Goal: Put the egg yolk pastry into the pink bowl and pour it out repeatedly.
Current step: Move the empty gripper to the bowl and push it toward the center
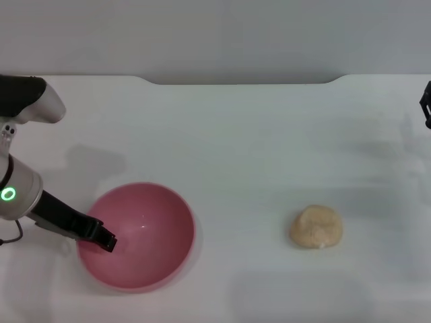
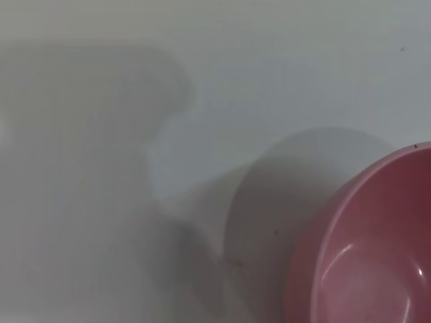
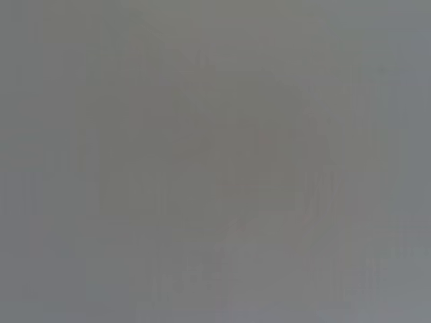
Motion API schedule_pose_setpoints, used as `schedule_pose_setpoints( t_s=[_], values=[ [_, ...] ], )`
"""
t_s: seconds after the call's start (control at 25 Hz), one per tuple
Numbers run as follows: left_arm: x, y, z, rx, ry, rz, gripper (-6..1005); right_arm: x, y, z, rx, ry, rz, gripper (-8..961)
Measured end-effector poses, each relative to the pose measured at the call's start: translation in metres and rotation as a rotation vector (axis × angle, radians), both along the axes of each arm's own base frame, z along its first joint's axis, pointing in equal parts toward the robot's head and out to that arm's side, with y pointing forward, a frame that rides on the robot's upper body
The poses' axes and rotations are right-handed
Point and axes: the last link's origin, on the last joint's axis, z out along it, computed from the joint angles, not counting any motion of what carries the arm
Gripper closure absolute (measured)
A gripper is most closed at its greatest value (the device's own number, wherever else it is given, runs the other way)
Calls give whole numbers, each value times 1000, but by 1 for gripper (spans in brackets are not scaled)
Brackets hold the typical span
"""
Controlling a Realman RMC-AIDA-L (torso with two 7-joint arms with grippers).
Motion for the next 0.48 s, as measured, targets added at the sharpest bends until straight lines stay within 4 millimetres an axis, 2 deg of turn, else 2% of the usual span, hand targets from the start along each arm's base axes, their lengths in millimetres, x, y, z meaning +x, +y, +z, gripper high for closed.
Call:
schedule_pose_setpoints(
  t_s=[0.08,0.48],
  values=[
    [2,0,-1,-2,-4,-2,503,1,-1,0,0,0,-2,351],
    [5,1,-3,-2,-31,-5,740,2,-1,2,4,-4,-3,351]
  ],
)
